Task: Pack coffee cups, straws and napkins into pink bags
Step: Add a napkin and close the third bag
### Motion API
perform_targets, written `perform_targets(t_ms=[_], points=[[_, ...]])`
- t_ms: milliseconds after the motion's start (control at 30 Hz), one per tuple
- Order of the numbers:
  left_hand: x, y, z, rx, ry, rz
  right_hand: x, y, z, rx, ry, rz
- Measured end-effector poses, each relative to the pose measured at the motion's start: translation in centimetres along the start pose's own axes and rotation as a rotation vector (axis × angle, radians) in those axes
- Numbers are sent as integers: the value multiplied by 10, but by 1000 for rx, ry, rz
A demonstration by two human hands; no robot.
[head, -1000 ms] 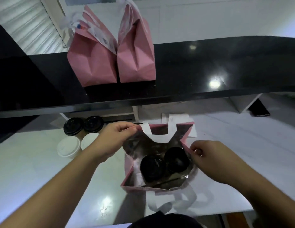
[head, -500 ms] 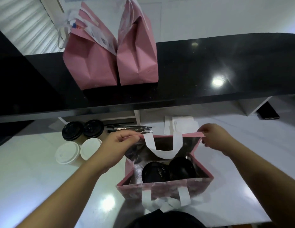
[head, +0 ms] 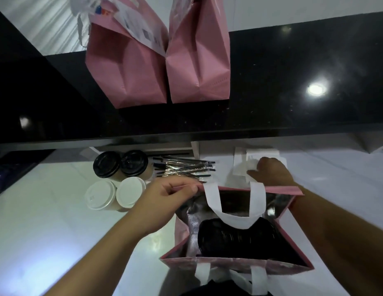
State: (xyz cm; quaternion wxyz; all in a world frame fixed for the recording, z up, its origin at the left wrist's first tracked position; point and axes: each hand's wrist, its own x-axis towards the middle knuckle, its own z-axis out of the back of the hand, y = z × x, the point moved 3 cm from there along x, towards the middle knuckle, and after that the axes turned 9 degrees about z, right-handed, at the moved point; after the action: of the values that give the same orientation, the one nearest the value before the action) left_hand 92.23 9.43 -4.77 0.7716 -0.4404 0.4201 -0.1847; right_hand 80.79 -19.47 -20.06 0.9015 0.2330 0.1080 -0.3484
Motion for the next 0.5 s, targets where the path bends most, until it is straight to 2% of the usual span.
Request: perform_targets(t_ms=[267,400,500], points=[[5,1,-2,-60,-7,29,2,-3,-2,53,-50,-29],[6,1,-1,-47,-7,28,-2,-13,1,166,-109,-52],[6,0,-2,-57,-8,23,-5,-20,5,271,-94,-103]])
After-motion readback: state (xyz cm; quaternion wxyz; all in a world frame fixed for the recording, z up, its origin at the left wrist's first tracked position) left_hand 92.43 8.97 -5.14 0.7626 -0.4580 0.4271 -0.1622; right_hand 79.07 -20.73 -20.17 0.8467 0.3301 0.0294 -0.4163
